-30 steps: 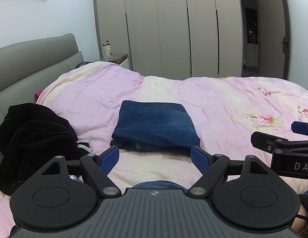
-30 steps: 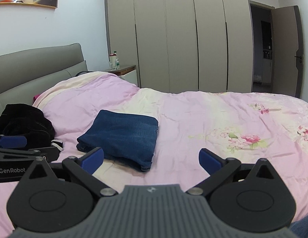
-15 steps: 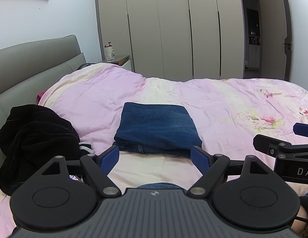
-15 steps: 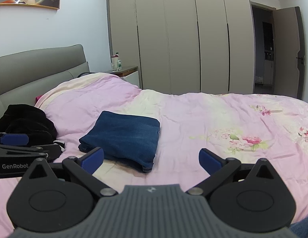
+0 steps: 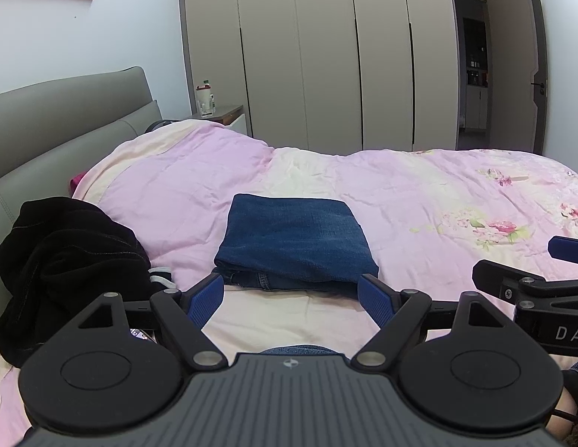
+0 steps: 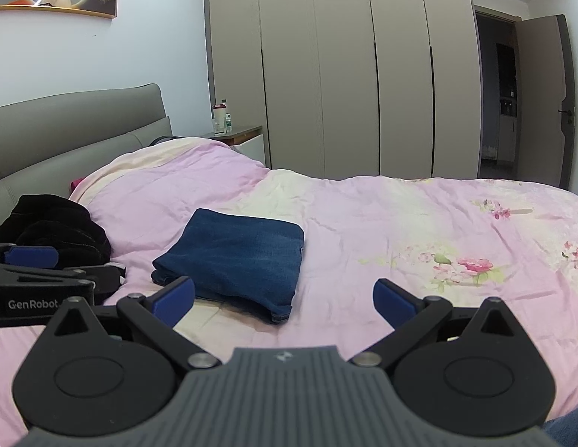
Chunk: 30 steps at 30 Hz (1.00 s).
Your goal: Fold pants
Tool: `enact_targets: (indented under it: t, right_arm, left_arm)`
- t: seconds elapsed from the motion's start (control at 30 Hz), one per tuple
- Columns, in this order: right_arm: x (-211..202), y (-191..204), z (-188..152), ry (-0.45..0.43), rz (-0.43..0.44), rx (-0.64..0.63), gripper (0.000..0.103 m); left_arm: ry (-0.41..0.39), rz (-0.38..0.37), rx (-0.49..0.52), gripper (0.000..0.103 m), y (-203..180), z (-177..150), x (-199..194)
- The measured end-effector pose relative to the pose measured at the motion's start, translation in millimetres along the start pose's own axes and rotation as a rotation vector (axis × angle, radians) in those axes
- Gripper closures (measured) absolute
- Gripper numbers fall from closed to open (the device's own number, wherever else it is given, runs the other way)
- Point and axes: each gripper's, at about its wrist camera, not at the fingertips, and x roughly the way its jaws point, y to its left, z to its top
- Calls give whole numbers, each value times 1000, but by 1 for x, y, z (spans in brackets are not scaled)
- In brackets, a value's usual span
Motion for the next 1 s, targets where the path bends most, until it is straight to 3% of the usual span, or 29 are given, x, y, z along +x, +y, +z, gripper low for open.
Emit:
enact_targets:
  t: [1.0]
  right_arm:
    - [-2,1,-1,-1,0,9,5]
  left_arm:
    - [9,-15,-7,7,8,3,1]
